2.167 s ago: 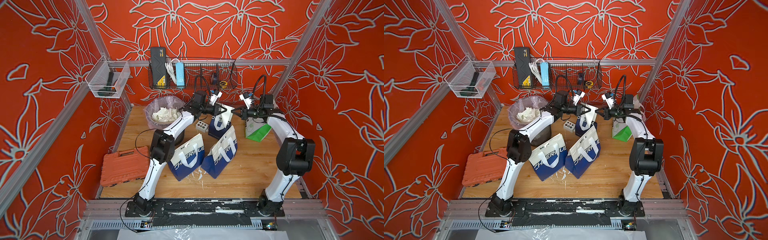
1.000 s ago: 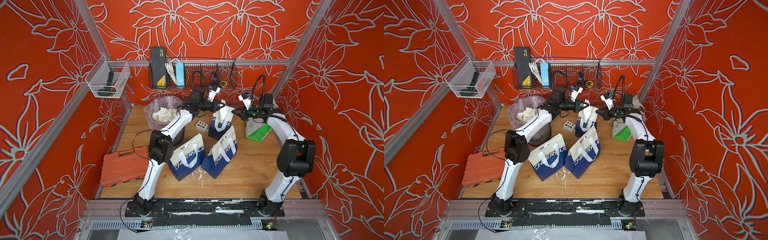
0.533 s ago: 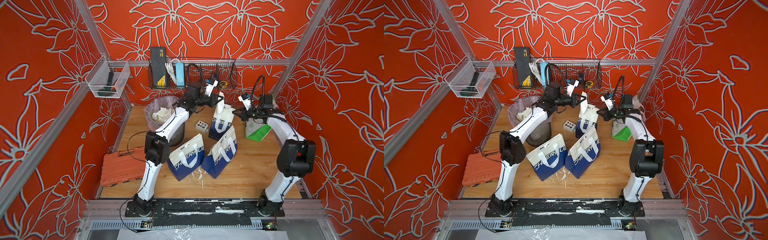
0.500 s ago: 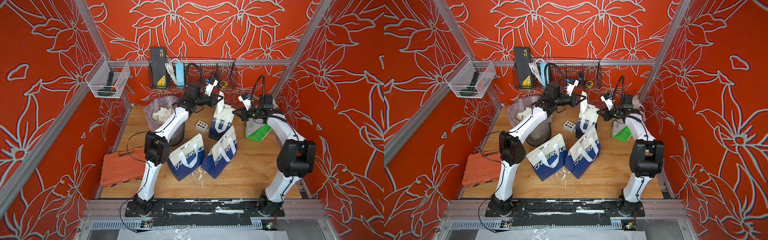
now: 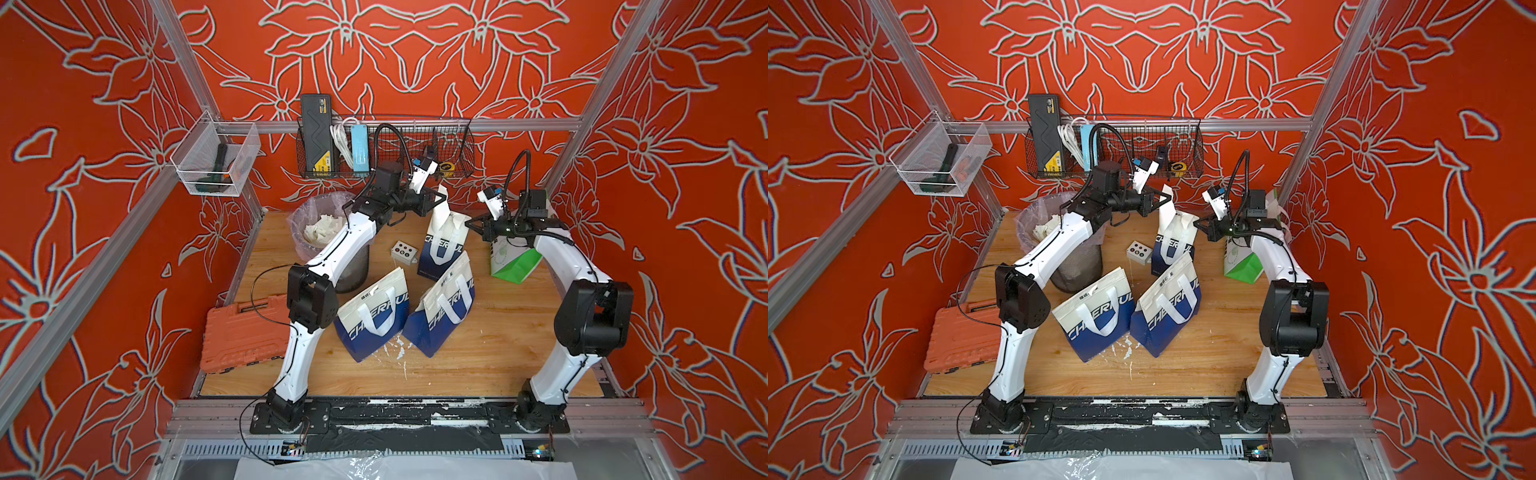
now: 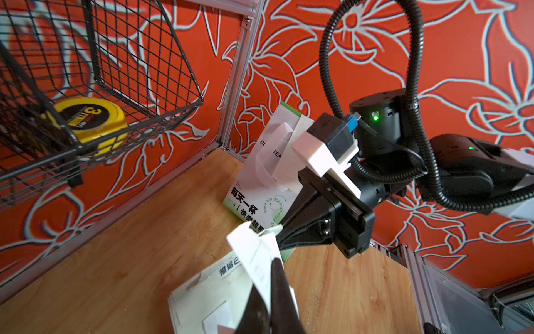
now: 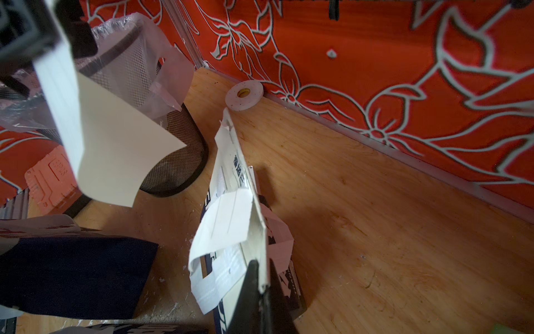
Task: Shred takeout receipts and throw away
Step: Place the takeout bag at the center of the board, then shred the takeout receipt.
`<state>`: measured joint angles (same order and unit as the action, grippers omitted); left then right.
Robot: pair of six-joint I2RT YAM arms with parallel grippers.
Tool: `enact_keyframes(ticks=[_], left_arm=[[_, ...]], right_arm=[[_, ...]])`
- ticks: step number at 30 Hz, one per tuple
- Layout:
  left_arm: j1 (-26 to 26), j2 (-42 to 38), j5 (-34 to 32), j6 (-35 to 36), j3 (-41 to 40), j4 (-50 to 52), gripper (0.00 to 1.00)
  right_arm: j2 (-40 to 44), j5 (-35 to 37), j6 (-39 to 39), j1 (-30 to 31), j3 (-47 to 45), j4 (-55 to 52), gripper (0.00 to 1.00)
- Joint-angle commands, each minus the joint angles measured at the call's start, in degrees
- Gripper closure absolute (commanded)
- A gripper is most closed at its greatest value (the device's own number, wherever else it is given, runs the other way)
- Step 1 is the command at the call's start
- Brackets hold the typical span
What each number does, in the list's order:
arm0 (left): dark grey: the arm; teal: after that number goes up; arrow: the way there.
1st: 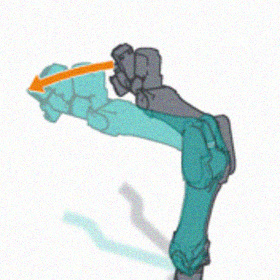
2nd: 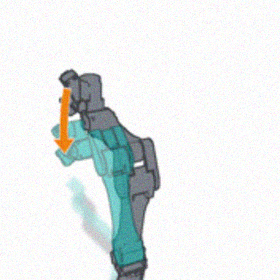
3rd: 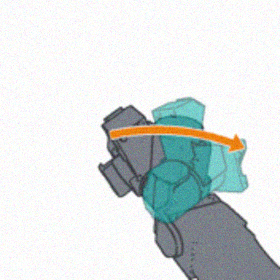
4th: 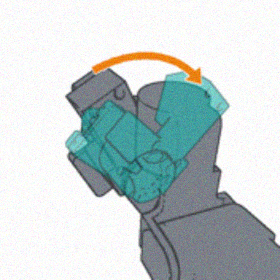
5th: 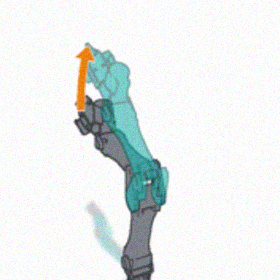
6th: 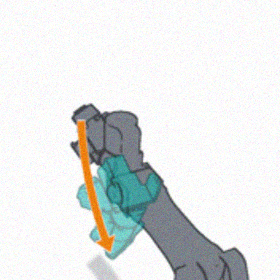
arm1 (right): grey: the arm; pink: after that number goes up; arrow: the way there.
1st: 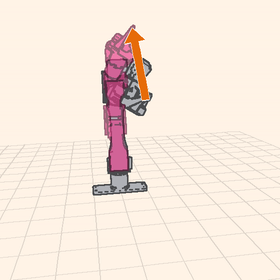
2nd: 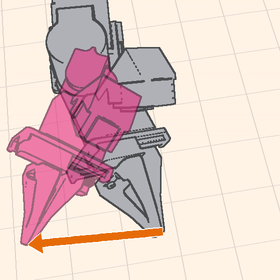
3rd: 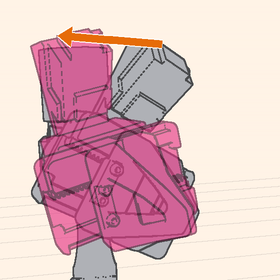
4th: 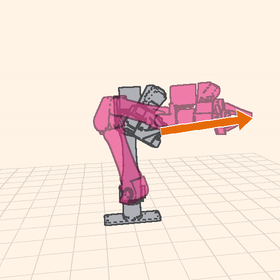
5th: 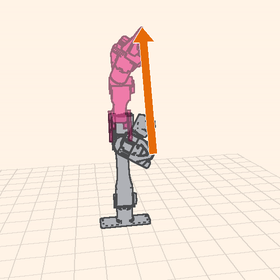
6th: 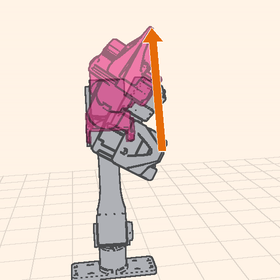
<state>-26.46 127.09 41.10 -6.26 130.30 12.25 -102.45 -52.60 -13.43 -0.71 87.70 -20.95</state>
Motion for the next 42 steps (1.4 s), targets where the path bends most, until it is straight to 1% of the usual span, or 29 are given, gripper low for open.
enact_keyframes(ticks=[1,7,9,11,14,15,16,18,19,21,25,29,32,33,35,38,40,42], left_arm=[[-0.9,0.5,0.9,2.3,-0.2,1.8,0.95],[-2.4,1.7,-0.6,4.8,-0.1,2.9,0.95],[-3.0,1.9,-1.7,6.1,-0.2,3.8,0.96],[-3.0,1.9,-2.3,6.0,-0.3,3.8,0.99],[-3.0,1.3,-2.4,5.8,-0.4,3.6,0.99],[-3.0,1.0,-2.6,5.8,-0.4,3.7,1.0],[-3.0,0.5,-2.9,5.8,-0.5,3.7,1.0],[-3.0,-0.9,-3.5,6.0,-0.7,3.6,1.0],[-3.0,-1.6,-3.7,6.0,-1.2,3.3,1.0],[-2.9,-3.6,-4.2,6.3,-2.5,2.4,1.0],[-2.5,-6.5,-5.2,6.7,-3.3,2.1,1.0],[-1.6,-9.6,-5.1,7.3,-4.4,2.0,1.0],[-0.7,-12.4,-4.2,6.5,-6.8,-0.1,1.0],[-0.3,-13.2,-3.6,6.0,-7.6,-1.1,1.0],[0.4,-14.2,-2.2,5.2,-8.1,-1.8,1.0],[1.1,-15.4,-1.1,4.8,-8.3,-1.3,1.0],[1.6,-16.6,-0.7,4.6,-9.4,-1.7,1.0],[2.0,-18.0,-0.1,3.9,-11.3,-3.2,1.0]], right_arm=[[1.3,-0.7,1.0,0.0,-1.5,1.5,1.0],[1.2,-0.8,1.2,0.2,-1.4,1.9,1.0],[1.2,-0.9,1.1,0.3,-1.4,1.8,1.0],[1.3,-0.8,1.0,0.4,-1.4,1.7,1.0],[1.8,-0.5,1.2,0.3,-1.5,1.9,0.96],[2.0,-0.5,1.4,0.4,-1.5,2.1,0.94],[2.1,-0.5,1.5,0.3,-1.4,2.2,0.9],[2.6,-0.3,1.6,0.4,-1.0,1.9,0.74],[3.0,-0.3,1.6,0.4,-0.9,1.9,0.7],[4.2,-0.1,2.0,0.3,-0.8,2.2,0.64],[6.9,-0.7,3.9,0.4,-0.6,3.5,0.58],[10.3,-2.8,8.8,0.4,-1.4,7.7,0.51],[12.4,-7.2,18.2,1.1,-3.8,17.0,0.47],[12.9,-8.4,21.3,1.9,-4.9,20.7,0.46],[13.6,-10.3,25.0,3.6,-5.8,25.0,0.44],[14.2,-12.0,27.2,6.3,-5.9,26.3,0.43],[14.3,-14.5,31.0,8.4,-6.7,30.3,0.41],[14.2,-14.7,34.6,10.7,-7.9,35.1,0.39]])
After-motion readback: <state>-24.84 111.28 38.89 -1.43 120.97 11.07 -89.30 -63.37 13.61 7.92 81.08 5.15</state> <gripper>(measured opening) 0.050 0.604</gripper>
